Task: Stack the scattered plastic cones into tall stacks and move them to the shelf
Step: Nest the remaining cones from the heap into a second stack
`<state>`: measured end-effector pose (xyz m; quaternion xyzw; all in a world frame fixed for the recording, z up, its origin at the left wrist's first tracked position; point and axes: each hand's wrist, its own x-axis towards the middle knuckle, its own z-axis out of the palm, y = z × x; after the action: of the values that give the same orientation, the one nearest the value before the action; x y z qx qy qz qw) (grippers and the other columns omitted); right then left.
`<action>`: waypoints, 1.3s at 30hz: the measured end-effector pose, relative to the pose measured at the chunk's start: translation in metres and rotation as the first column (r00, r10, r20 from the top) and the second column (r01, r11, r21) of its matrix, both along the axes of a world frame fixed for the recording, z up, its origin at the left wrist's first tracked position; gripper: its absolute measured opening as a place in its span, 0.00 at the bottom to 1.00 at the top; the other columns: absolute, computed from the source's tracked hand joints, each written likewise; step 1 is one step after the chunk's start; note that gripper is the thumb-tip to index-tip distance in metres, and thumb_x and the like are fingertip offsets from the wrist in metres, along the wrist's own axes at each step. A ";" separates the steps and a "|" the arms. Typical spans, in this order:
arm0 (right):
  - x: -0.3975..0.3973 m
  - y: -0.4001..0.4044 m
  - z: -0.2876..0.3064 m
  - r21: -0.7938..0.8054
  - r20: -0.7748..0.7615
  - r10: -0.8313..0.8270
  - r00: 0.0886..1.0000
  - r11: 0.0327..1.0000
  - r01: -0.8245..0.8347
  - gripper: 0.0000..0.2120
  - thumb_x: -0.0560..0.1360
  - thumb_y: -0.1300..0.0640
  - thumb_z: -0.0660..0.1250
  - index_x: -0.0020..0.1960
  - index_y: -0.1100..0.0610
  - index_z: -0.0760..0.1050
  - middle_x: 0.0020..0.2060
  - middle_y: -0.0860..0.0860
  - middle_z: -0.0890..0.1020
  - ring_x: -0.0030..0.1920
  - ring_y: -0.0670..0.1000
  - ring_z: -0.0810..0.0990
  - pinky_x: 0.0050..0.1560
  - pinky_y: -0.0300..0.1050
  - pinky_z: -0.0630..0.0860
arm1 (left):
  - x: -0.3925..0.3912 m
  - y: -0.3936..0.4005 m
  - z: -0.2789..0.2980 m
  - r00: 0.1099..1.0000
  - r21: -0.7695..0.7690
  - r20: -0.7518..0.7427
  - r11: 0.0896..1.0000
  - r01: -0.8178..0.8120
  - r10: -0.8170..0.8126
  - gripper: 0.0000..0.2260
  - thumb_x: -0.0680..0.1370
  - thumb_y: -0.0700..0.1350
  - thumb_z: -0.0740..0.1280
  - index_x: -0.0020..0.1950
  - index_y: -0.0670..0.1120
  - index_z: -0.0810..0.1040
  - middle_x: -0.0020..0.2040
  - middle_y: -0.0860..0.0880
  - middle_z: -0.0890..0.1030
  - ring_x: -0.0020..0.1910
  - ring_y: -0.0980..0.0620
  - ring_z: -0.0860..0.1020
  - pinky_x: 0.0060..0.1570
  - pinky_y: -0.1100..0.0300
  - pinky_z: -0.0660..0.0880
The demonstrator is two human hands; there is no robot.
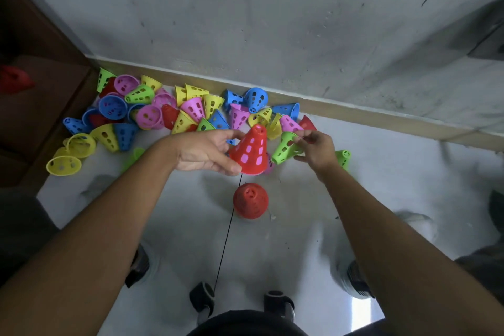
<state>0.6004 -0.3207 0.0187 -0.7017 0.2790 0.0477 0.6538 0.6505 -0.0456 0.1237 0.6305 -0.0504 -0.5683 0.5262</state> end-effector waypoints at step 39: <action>0.020 0.040 0.107 0.399 0.162 0.192 0.968 0.884 -0.242 0.09 0.79 0.65 0.66 0.59 0.65 0.79 0.51 0.62 0.84 0.52 0.60 0.84 0.43 0.49 0.84 | -0.011 -0.029 -0.006 0.723 -0.083 0.623 0.945 -0.318 0.298 0.46 0.70 0.53 0.80 0.79 0.63 0.55 0.73 0.52 0.66 0.71 0.56 0.68 0.67 0.57 0.71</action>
<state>0.6208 -0.2805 0.1257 -0.5749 0.1428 0.1373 0.7939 0.6397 -0.0746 0.1175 0.7906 -0.1090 -0.2310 0.5566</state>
